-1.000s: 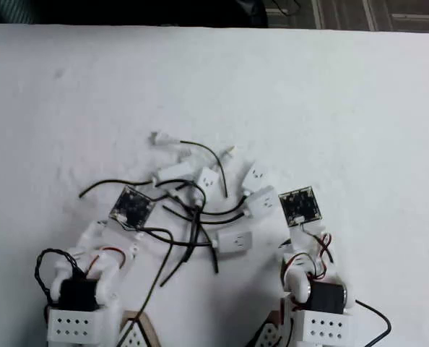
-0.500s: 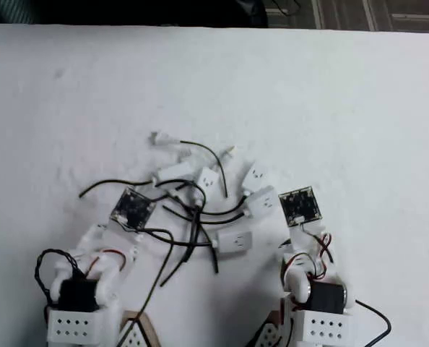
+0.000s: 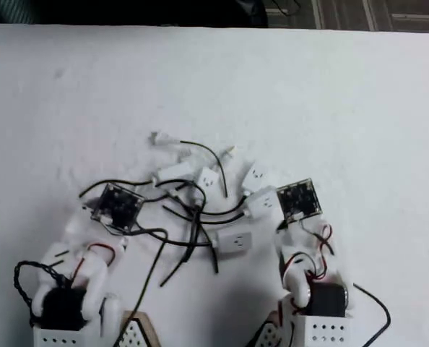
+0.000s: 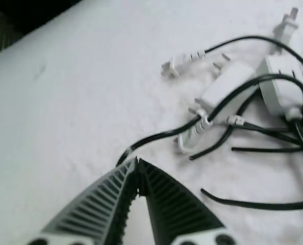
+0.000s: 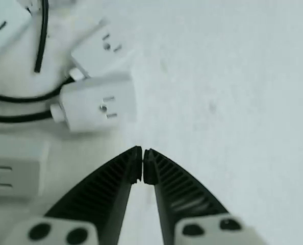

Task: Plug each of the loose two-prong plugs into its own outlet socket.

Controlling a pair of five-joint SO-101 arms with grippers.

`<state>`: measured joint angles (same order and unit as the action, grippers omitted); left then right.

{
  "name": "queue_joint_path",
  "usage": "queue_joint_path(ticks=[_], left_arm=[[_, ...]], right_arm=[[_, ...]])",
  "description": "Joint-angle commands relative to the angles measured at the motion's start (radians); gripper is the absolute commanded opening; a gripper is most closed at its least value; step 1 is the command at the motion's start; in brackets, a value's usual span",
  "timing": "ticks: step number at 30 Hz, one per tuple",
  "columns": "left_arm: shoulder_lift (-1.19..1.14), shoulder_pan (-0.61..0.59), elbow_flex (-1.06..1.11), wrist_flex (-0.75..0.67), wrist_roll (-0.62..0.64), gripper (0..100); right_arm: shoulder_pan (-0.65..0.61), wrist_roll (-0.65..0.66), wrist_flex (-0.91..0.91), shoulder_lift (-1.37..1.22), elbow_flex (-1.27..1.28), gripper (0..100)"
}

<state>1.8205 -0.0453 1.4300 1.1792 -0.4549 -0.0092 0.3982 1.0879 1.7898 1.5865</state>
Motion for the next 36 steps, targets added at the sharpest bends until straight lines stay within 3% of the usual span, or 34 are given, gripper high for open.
queue_joint_path(ticks=[1, 5, 14, 24, 30, 36], left_arm=[[-0.005, -0.001, -0.038, -0.144, -0.006, 2], [-0.007, -0.001, -0.038, -0.232, -0.002, 2], [-0.067, 0.059, -0.048, -0.302, 0.000, 3], [-0.661, 0.179, -0.365, -0.298, -0.009, 3], [-1.001, 0.213, -0.569, -0.301, -0.092, 4], [-1.340, 0.189, -0.718, -0.285, -0.110, 22]], right_arm=[[-0.077, -0.018, -0.079, 0.008, -0.048, 1.8], [-0.120, -0.143, -0.045, 0.008, -0.048, 1.8], [-0.125, -0.149, -0.008, 0.008, 0.015, 1.8], [-0.114, -0.149, -0.010, 0.008, 0.052, 1.8], [-0.047, -0.117, -0.004, 0.008, 0.058, 1.8], [-0.025, -0.043, -0.002, 0.010, 0.098, 1.8]])
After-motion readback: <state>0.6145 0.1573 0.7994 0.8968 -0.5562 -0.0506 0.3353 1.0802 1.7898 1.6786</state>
